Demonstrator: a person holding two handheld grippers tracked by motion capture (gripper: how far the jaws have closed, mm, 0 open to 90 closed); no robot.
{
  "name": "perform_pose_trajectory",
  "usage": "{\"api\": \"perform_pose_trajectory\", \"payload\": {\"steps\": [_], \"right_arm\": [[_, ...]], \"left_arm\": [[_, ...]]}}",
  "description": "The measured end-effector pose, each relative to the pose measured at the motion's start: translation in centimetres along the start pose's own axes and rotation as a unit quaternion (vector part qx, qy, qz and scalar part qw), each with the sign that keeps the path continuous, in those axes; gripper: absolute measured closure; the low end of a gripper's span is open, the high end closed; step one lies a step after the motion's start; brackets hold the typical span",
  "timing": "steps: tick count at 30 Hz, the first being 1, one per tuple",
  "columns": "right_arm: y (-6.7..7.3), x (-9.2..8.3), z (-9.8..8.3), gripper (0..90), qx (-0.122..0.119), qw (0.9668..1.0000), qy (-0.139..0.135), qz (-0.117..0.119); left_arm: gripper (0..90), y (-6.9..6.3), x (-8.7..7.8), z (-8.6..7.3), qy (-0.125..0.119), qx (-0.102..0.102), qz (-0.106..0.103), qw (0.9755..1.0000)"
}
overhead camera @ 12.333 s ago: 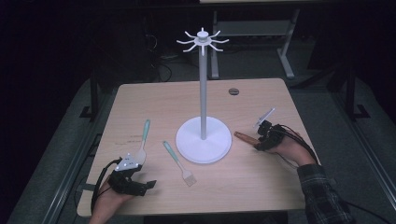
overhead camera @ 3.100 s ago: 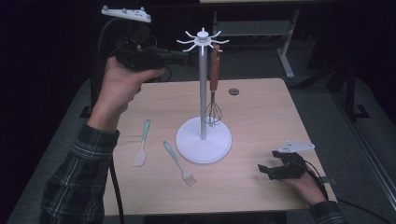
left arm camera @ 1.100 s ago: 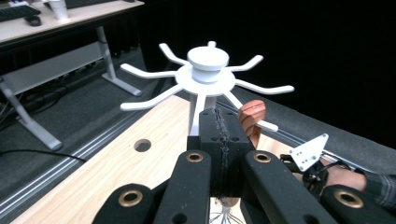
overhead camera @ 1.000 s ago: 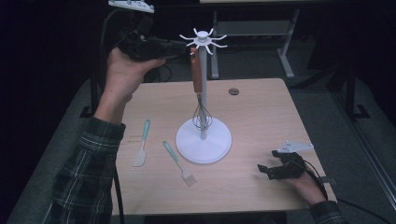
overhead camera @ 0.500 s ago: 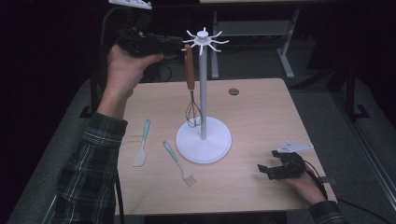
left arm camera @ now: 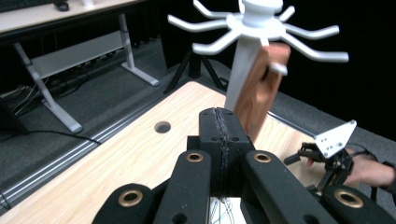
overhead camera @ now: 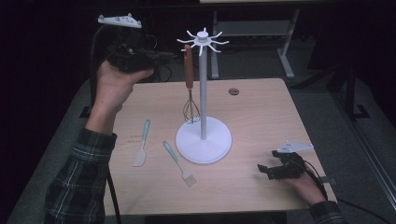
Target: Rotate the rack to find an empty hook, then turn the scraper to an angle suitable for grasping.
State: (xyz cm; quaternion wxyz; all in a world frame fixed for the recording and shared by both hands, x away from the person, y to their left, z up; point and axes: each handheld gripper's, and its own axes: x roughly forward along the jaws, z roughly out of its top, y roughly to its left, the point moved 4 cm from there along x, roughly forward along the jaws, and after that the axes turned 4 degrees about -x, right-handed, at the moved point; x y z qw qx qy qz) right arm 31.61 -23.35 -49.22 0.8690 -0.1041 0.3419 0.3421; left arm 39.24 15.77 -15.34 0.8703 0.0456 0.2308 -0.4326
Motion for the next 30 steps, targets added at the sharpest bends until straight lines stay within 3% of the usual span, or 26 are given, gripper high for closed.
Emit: {"api": "perform_pose_trajectory", "payload": {"steps": [5,12,24,30], "right_arm": [[0.0,0.0,0.0,13.5,-0.002,1.0000,0.000,0.000],[0.1,0.0,0.2,13.2,-0.003,0.9999,-0.010,0.005],[0.1,-0.1,0.3,13.1,-0.009,0.9999,-0.015,0.001],[0.2,-0.1,0.3,13.0,-0.010,0.9998,-0.015,0.000]], "left_arm": [[89.9,-0.3,-0.2,-1.4,0.010,0.001,-0.003,0.9999],[88.8,-0.1,0.0,-4.1,0.026,-0.013,-0.010,0.9995],[67.5,0.4,0.8,-9.6,0.051,-0.030,-0.001,0.9982],[53.9,0.7,1.6,-12.6,0.065,-0.027,0.010,0.9975]]}}
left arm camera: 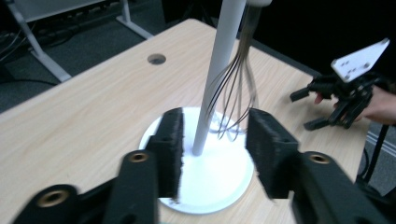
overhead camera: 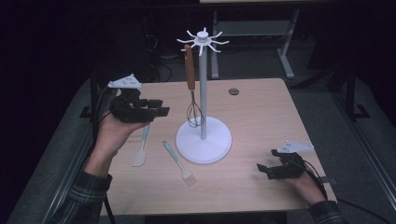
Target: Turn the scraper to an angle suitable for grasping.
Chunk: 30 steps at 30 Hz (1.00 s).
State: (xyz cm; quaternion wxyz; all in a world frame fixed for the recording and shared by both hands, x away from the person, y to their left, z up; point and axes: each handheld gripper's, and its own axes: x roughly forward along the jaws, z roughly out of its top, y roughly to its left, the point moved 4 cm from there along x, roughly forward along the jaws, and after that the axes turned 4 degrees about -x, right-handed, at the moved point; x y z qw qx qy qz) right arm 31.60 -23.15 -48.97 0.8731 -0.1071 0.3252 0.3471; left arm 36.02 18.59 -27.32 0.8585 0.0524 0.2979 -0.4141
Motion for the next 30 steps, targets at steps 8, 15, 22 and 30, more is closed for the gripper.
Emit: {"api": "perform_pose_trajectory", "payload": {"steps": [8,15,22,30], "right_arm": [[0.0,0.0,0.0,13.0,0.000,1.0000,0.000,-0.001],[0.0,0.0,0.0,13.0,0.000,1.0000,0.000,-0.003],[0.0,-0.1,0.0,13.0,-0.002,1.0000,-0.001,-0.003],[0.0,-0.1,0.0,13.0,-0.006,1.0000,-0.002,-0.002]], "left_arm": [[39.6,0.4,1.7,-3.6,0.018,0.001,0.017,0.9997],[34.8,0.9,3.1,-6.6,0.028,0.006,0.023,0.9993],[35.4,2.1,4.8,-9.5,0.036,-0.007,0.031,0.9989],[46.6,4.0,6.1,-12.2,0.047,-0.017,0.064,0.9967]]}}
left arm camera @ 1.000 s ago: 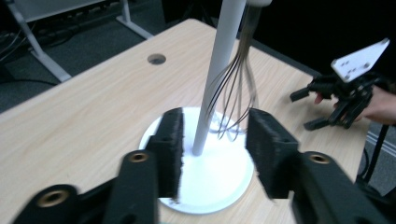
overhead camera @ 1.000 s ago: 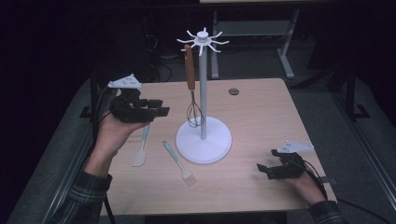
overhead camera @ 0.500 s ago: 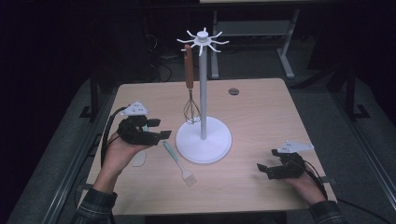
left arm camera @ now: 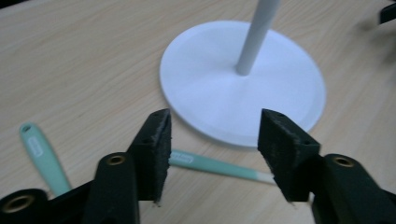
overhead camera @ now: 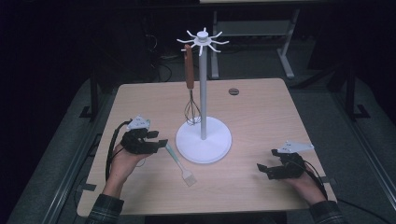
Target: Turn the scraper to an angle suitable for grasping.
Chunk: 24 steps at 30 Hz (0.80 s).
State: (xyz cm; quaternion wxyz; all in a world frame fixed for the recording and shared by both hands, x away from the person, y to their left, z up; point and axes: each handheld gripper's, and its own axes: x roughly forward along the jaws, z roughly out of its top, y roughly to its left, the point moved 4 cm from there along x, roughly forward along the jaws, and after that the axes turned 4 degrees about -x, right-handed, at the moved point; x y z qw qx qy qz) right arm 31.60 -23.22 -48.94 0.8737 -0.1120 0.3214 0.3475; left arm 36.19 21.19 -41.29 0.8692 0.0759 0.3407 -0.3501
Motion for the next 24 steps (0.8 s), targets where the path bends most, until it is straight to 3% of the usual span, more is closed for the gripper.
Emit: {"api": "perform_pose_trajectory", "payload": {"steps": [5,13,15,19,24], "right_arm": [[0.1,0.0,0.0,13.0,-0.001,1.0000,0.000,0.001],[0.3,0.1,0.1,13.1,-0.003,1.0000,0.002,0.004],[0.3,0.1,0.1,13.1,-0.002,1.0000,0.003,0.004],[0.2,0.1,0.1,13.1,-0.003,1.0000,0.002,0.005],[0.2,0.1,0.1,13.1,-0.001,1.0000,0.001,0.004]], "left_arm": [[64.2,1.3,0.6,-1.3,0.010,-0.010,0.025,0.9996],[89.5,4.3,1.5,-3.8,0.033,-0.062,0.063,0.9956],[89.7,4.9,1.7,-4.2,0.038,-0.075,0.068,0.9941],[89.7,5.7,2.3,-4.8,0.052,-0.066,0.088,0.9926],[89.7,6.1,2.9,-5.6,0.073,-0.073,0.097,0.9899]]}}
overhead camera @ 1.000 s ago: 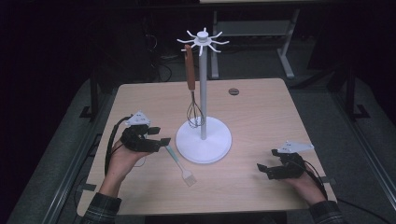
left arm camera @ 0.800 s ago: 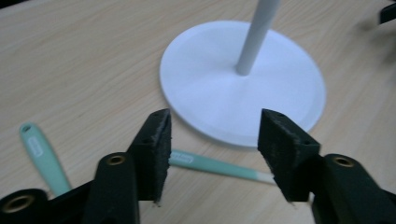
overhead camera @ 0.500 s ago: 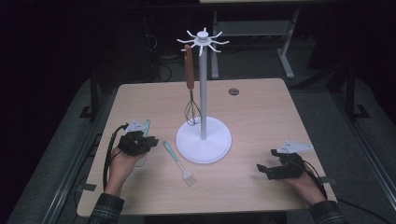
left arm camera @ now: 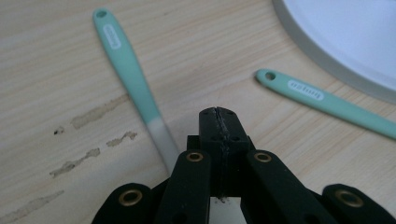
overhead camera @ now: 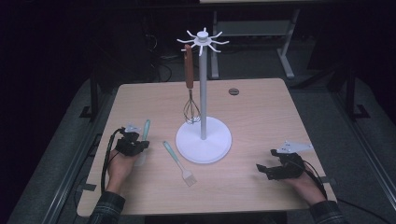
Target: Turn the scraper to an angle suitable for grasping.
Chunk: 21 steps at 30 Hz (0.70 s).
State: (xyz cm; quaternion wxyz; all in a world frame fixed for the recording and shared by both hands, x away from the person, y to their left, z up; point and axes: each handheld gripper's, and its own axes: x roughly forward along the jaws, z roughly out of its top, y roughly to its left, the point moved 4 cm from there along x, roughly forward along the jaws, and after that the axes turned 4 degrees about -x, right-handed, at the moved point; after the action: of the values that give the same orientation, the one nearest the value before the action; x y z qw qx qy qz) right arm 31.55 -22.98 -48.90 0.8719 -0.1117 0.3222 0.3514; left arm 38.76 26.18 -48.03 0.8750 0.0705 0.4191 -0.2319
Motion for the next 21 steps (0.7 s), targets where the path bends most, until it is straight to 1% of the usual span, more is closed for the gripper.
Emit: {"api": "perform_pose_trajectory", "payload": {"steps": [3,4,5,6,7,8,11,12,13,14,17,19,20,21], "right_arm": [[0.0,-0.1,0.0,13.2,0.002,1.0000,-0.001,-0.001],[-0.1,-0.1,0.0,13.2,0.002,1.0000,-0.001,-0.001],[-0.1,-0.1,0.0,13.2,0.002,1.0000,-0.002,-0.001],[-0.1,-0.1,0.0,13.2,0.002,1.0000,-0.002,-0.001],[-0.1,-0.1,0.0,13.2,0.002,1.0000,-0.002,-0.001],[-0.1,-0.1,0.0,13.2,0.001,1.0000,-0.003,-0.002],[-0.1,-0.1,0.0,13.2,0.001,1.0000,-0.003,-0.002],[-0.1,-0.1,0.0,13.2,0.001,1.0000,-0.003,-0.001],[-0.1,-0.1,0.0,13.2,0.001,1.0000,-0.002,-0.001],[-0.1,-0.1,0.0,13.2,0.001,1.0000,-0.002,-0.001],[-0.1,-0.1,0.0,13.2,0.001,1.0000,-0.003,-0.001],[-0.1,-0.1,0.0,13.2,0.001,1.0000,-0.003,-0.002],[-0.1,-0.1,0.0,13.2,0.001,1.0000,-0.003,-0.002],[-0.1,-0.1,0.0,13.2,0.001,1.0000,-0.003,-0.002]], "left_arm": [[89.7,0.2,0.2,-0.5,0.011,-0.001,0.002,0.9999],[89.7,0.2,0.2,-0.6,0.016,0.002,0.008,0.9998],[89.7,0.3,0.2,-0.7,0.019,0.003,0.011,0.9998],[89.8,0.4,0.2,-0.8,0.017,-0.002,0.007,0.9998],[89.8,0.4,0.2,-0.8,0.017,-0.002,0.007,0.9998],[89.8,0.5,0.1,-0.9,0.018,-0.002,0.007,0.9998],[89.8,0.5,-0.3,-1.1,0.024,0.007,0.012,0.9996],[89.8,0.6,-0.4,-1.3,0.024,0.002,0.012,0.9996],[89.8,0.6,-0.5,-1.3,0.025,0.003,0.012,0.9996],[89.9,0.7,-0.6,-1.5,0.026,0.000,0.012,0.9996],[89.8,0.9,-1.0,-1.8,0.031,0.002,0.019,0.9993],[89.9,1.2,-1.4,-2.1,0.033,0.009,0.025,0.9991],[89.9,1.4,-1.6,-2.3,0.036,0.010,0.027,0.9990],[89.9,1.4,-1.7,-2.5,0.038,0.005,0.028,0.9989]]}}
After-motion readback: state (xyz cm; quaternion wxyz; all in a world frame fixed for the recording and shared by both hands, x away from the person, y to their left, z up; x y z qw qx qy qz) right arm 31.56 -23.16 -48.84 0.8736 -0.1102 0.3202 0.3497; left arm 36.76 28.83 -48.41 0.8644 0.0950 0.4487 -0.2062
